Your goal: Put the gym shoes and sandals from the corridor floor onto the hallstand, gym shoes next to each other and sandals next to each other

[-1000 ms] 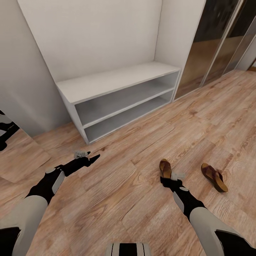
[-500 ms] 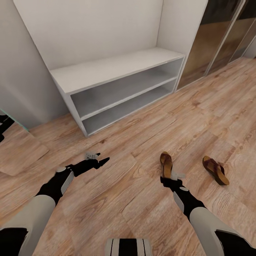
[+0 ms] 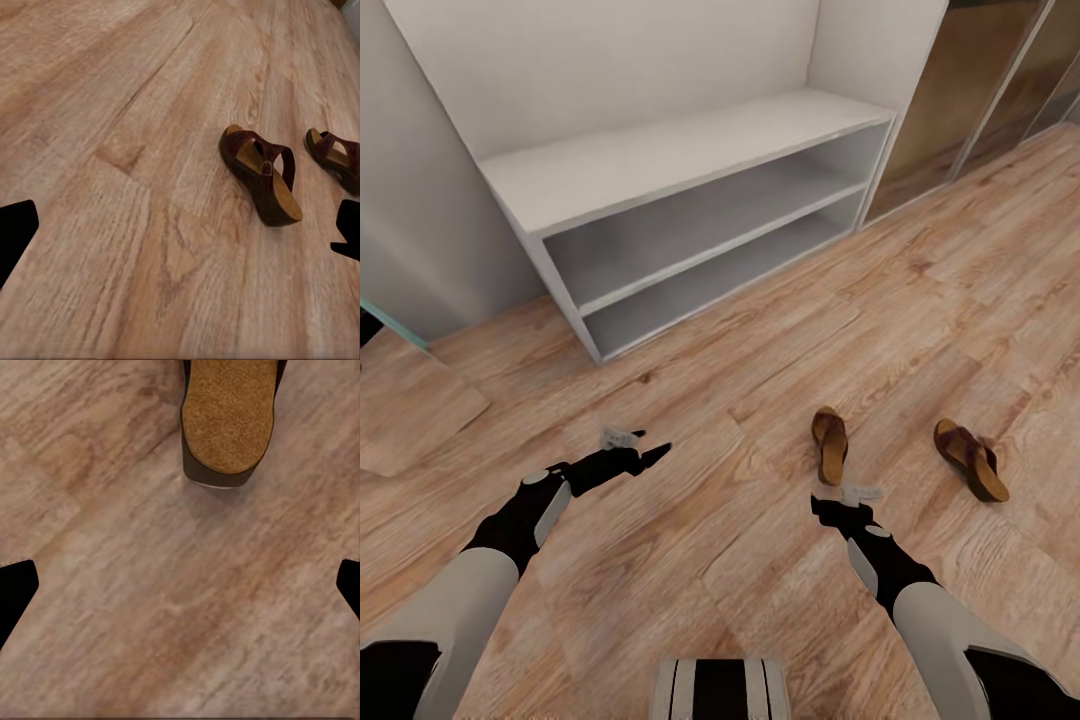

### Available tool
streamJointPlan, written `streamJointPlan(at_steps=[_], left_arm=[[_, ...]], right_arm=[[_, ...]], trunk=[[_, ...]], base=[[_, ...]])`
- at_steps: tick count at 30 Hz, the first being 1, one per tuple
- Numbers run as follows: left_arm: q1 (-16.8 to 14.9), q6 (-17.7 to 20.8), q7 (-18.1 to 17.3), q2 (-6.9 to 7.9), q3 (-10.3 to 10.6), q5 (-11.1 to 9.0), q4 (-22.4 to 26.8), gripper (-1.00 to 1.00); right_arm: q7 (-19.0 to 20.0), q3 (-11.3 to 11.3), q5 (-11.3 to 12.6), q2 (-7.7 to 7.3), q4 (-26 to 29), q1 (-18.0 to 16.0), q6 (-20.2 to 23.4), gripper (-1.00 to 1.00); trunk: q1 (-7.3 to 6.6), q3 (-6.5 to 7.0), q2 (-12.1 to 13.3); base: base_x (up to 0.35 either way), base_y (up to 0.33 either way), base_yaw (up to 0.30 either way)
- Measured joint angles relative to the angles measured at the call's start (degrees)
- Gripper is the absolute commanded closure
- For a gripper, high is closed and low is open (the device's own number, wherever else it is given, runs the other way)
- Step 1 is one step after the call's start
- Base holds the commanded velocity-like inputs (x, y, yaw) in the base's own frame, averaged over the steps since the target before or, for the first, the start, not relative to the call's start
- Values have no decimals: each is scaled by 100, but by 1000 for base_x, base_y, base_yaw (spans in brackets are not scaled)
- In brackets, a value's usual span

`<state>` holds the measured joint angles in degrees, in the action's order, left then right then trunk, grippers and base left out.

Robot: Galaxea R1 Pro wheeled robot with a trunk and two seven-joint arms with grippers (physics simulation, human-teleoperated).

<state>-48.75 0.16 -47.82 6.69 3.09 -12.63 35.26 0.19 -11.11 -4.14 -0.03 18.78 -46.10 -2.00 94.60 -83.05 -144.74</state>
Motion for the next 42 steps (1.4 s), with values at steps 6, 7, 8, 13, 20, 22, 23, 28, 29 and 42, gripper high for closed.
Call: streamJointPlan(at_steps=[6,7,8,13,20,22,23,28,29,42], left_arm=[[0,0,0,0,2,0,0,-100],[0,0,0,0,2,0,0,-100],[0,0,0,0,2,0,0,-100],[0,0,7,0,2,0,0,-100],[0,0,9,0,1,0,1,-100],[0,0,9,0,2,0,1,-100],[0,0,9,0,2,0,1,-100],[0,0,15,0,2,0,1,-100],[0,0,16,0,2,0,0,-100],[0,0,10,0,2,0,1,-100]], right_arm=[[-2,0,0,0,0,0,0,-100],[-1,0,0,0,0,0,0,-100],[0,0,0,0,0,0,0,-100],[0,-1,0,0,0,0,0,-100],[-2,-1,0,0,0,0,0,-100],[-1,-1,0,0,0,0,0,-100],[0,-1,0,0,0,0,0,-100],[-1,-1,0,0,0,0,0,-100],[-2,-1,0,0,0,0,0,-100],[-2,0,0,0,0,0,0,-100]], trunk=[[0,-57,0],[0,-66,0],[-1,-76,0],[-3,-111,0],[-1,-120,0],[-1,-120,0],[-2,-121,0],[-3,-121,0],[-3,-121,0],[0,-159,0]], base=[[6,0,-68],[68,0,-71],[162,0,-58],[252,0,-27],[94,0,-3],[124,0,0],[214,0,0],[280,0,-4],[185,0,-45],[35,0,-86]])
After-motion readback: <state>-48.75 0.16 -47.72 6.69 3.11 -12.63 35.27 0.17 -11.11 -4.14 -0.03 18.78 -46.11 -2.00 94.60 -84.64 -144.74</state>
